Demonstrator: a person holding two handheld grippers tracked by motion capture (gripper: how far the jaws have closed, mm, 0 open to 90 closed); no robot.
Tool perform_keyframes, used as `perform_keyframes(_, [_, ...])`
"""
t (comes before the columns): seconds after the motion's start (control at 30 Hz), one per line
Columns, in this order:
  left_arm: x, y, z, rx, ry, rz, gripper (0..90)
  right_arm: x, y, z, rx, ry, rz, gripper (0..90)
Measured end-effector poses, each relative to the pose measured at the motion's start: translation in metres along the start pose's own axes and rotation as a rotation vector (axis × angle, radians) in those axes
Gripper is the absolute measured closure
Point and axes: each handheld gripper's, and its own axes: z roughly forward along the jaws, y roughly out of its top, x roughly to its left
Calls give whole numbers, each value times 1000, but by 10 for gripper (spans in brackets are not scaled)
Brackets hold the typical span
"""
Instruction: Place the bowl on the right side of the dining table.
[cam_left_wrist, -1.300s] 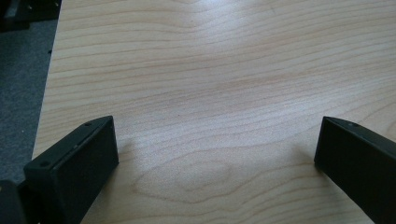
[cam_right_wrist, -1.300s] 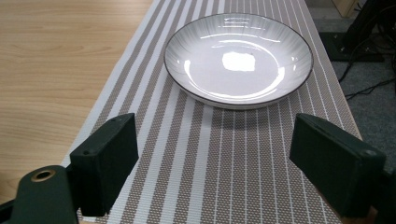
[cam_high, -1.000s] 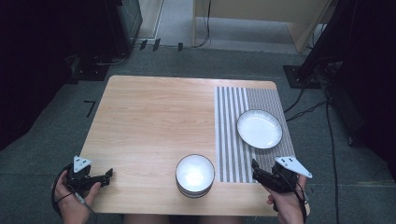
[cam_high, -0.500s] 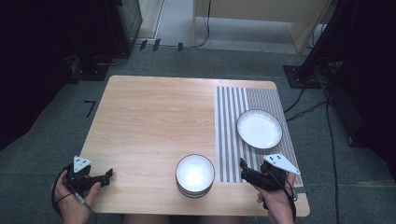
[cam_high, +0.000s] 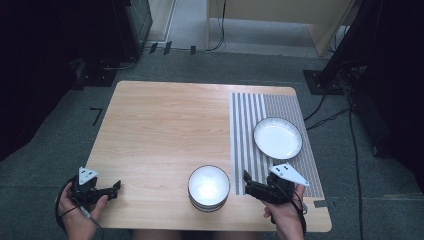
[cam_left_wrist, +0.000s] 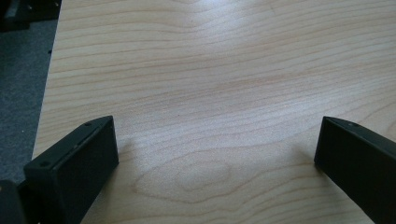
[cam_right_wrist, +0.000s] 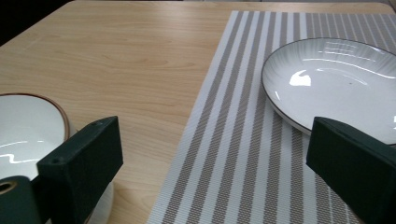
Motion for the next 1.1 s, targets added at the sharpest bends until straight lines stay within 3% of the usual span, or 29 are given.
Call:
perform_keyframes(0.57, [0,0,0,0,0,1,0,34,5,3,16,87,-29,1])
perform_keyframes(0.83, [0,0,0,0,0,1,0,54,1,14,43,132,-33,9])
perform_keyframes(1.1, [0,0,0,0,0,0,0,68,-2,22,70,146,-47,10])
